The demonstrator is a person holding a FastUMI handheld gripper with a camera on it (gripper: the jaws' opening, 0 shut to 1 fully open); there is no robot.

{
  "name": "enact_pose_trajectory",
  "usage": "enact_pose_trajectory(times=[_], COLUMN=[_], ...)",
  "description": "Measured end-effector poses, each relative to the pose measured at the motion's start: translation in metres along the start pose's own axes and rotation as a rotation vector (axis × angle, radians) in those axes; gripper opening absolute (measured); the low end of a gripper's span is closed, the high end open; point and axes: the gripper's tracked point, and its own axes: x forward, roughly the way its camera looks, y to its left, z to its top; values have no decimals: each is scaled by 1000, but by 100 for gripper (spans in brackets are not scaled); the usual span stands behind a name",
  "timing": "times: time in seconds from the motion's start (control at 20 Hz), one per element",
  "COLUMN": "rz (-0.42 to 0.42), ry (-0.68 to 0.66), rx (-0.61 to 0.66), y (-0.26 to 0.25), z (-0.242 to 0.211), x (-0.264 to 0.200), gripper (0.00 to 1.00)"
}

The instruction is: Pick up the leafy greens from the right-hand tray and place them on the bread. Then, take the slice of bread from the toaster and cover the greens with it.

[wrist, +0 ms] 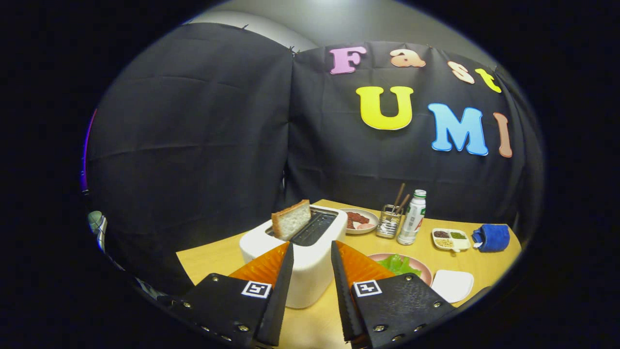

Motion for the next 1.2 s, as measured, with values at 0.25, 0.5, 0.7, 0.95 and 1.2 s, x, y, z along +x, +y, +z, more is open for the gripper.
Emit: enact_pose_trajectory(times=[0.25, 0.5, 0.7, 0.95, 1.2], rz=[-11, -120, -129, -245, -268], ry=[-20, -41, -15, 20, 26], rx=[-44, -75, -76, -58, -40], y=[43, 46, 51, 39, 31], z=[18, 24, 19, 11, 8], x=[22, 48, 67, 92, 106], gripper=[47, 47, 47, 47, 16])
